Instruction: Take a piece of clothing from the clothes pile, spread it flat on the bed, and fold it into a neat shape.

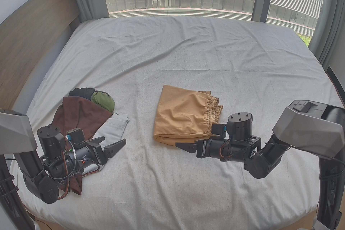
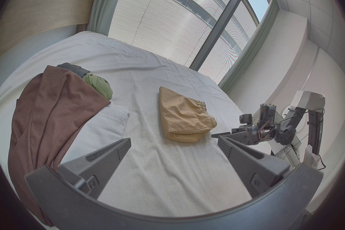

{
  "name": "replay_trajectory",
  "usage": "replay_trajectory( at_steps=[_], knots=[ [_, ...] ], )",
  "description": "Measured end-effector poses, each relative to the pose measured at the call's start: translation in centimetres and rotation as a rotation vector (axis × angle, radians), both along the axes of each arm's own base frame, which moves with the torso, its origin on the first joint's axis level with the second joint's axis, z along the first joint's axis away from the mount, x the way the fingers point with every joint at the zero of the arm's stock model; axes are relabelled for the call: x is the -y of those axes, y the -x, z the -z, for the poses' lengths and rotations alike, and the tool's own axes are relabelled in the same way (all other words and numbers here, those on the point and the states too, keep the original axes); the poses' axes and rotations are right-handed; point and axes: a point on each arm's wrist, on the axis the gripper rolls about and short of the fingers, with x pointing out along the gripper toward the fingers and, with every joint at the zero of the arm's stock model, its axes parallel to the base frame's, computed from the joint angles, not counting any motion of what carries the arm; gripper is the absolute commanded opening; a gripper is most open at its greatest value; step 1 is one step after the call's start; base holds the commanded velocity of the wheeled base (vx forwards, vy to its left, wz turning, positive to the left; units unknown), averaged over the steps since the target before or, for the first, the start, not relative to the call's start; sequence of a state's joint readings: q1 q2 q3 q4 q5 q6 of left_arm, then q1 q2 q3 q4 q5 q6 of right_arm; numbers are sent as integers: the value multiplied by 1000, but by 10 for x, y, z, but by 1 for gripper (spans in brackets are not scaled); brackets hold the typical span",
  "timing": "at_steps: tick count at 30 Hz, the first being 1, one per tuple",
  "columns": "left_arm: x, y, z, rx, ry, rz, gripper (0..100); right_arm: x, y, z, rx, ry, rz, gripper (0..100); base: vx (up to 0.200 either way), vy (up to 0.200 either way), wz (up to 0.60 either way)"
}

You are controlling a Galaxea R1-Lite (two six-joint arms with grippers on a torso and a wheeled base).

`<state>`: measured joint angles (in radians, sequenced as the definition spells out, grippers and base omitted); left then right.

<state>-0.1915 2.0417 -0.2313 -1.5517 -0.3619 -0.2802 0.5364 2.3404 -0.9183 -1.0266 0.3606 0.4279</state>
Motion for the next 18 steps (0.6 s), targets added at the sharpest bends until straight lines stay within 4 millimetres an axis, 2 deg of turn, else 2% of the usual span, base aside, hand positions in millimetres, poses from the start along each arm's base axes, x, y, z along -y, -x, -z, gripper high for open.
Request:
replay_trajectory(
  at_steps=[4,7,10,13,18],
  knots=[
    [0,0,0,1,1,0,100,-7,-1,-25,16,-79,-8,100,0,0,0],
    [0,0,0,3,1,0,100,-9,-11,-45,57,-136,5,100,0,0,0],
    [0,0,0,2,1,0,100,0,-29,-58,97,-172,44,100,0,0,0],
    [0,0,0,2,1,0,100,13,-49,-59,111,-182,92,100,0,0,0],
    [0,0,-1,4,1,1,100,35,-75,-43,101,-175,163,100,0,0,0]
  ],
)
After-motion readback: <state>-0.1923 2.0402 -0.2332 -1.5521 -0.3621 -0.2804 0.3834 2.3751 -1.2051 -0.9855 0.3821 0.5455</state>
